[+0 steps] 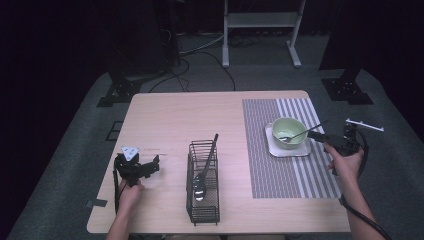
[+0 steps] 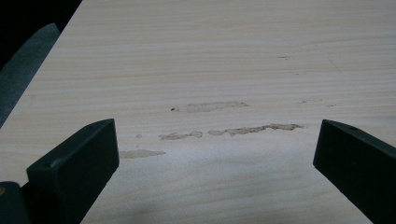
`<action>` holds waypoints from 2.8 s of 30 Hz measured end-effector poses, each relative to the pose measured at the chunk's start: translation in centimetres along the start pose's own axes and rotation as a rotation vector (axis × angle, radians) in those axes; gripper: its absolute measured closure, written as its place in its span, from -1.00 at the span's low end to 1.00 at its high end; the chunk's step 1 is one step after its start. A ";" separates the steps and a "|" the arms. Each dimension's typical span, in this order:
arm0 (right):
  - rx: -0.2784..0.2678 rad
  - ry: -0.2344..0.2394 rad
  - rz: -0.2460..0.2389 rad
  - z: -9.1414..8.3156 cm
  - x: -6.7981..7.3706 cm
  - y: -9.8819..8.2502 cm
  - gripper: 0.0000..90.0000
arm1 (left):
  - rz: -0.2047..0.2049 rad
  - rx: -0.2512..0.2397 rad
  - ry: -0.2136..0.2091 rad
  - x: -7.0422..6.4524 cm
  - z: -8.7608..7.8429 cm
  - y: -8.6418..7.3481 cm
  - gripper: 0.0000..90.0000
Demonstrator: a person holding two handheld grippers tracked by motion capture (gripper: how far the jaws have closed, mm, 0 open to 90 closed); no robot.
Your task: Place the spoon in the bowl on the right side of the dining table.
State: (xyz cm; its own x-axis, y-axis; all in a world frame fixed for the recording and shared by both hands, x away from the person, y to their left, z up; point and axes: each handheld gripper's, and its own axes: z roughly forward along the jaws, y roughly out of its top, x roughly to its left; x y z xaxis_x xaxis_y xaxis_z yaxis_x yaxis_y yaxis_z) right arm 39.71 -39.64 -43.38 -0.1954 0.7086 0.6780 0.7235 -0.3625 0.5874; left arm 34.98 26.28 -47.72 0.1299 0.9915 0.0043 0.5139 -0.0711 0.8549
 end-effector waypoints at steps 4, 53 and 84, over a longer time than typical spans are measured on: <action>0.006 0.002 0.001 -0.1 -0.1 -0.4 -0.26 | -0.002 0.000 0.000 0.0 0.0 0.0 -1.00; 0.067 0.066 -0.069 -0.4 1.9 -4.4 -0.32 | -0.002 -0.001 -0.001 0.0 0.0 0.0 -1.00; 0.127 0.123 -0.111 0.1 3.7 -6.6 -0.34 | 0.001 0.001 0.000 0.0 0.0 0.0 -1.00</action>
State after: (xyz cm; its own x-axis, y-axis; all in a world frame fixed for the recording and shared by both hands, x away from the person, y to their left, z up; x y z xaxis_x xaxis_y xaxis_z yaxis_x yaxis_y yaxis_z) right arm 34.32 -34.60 -44.81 -0.3525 0.6582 0.6652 0.7693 -0.2009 0.6065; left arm 35.02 26.22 -47.73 0.1309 0.9914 0.0053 0.5148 -0.0725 0.8543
